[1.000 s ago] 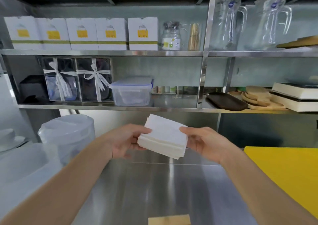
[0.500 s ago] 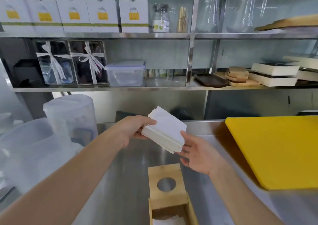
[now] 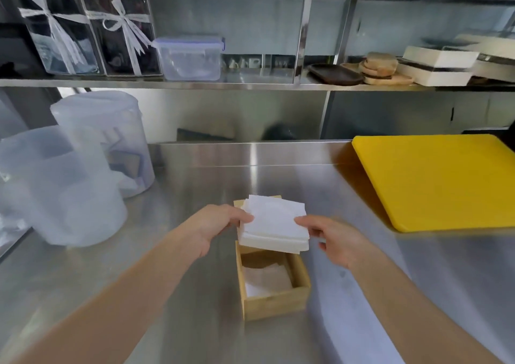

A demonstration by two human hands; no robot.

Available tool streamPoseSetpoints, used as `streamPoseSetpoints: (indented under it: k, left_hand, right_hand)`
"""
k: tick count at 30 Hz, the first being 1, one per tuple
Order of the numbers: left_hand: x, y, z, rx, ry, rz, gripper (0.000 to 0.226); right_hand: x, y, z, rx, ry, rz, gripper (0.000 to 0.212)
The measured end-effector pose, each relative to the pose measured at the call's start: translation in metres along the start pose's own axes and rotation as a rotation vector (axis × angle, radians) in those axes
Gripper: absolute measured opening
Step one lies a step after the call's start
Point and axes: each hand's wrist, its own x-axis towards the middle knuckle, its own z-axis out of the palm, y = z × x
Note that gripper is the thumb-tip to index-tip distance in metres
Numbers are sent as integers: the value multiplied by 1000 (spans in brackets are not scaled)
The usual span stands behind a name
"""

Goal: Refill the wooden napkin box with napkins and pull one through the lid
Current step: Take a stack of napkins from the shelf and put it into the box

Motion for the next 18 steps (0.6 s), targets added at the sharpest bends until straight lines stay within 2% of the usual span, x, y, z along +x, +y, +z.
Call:
streamPoseSetpoints:
  k: [3,8,12,15,18]
  left_hand:
    - [-2,-21,12,-28,33,-31,8]
    - [-1,-52,23,-58,36,-95,30]
    - [-1,-66,25,-63,34,-123,33]
    - [-5,-69,30,-46,49,-132,33]
    - [-4,-72,35,-29,60,-122,47]
  right_hand:
    - [0,19,2,0,48,-1,17]
    - [0,39,9,-57,108,-8,31]
    - [-2,39,13,-158,113,-23,16]
    - [-1,40,17,-250,120,-30,37]
    - [0,41,20,-393,130,-29,34]
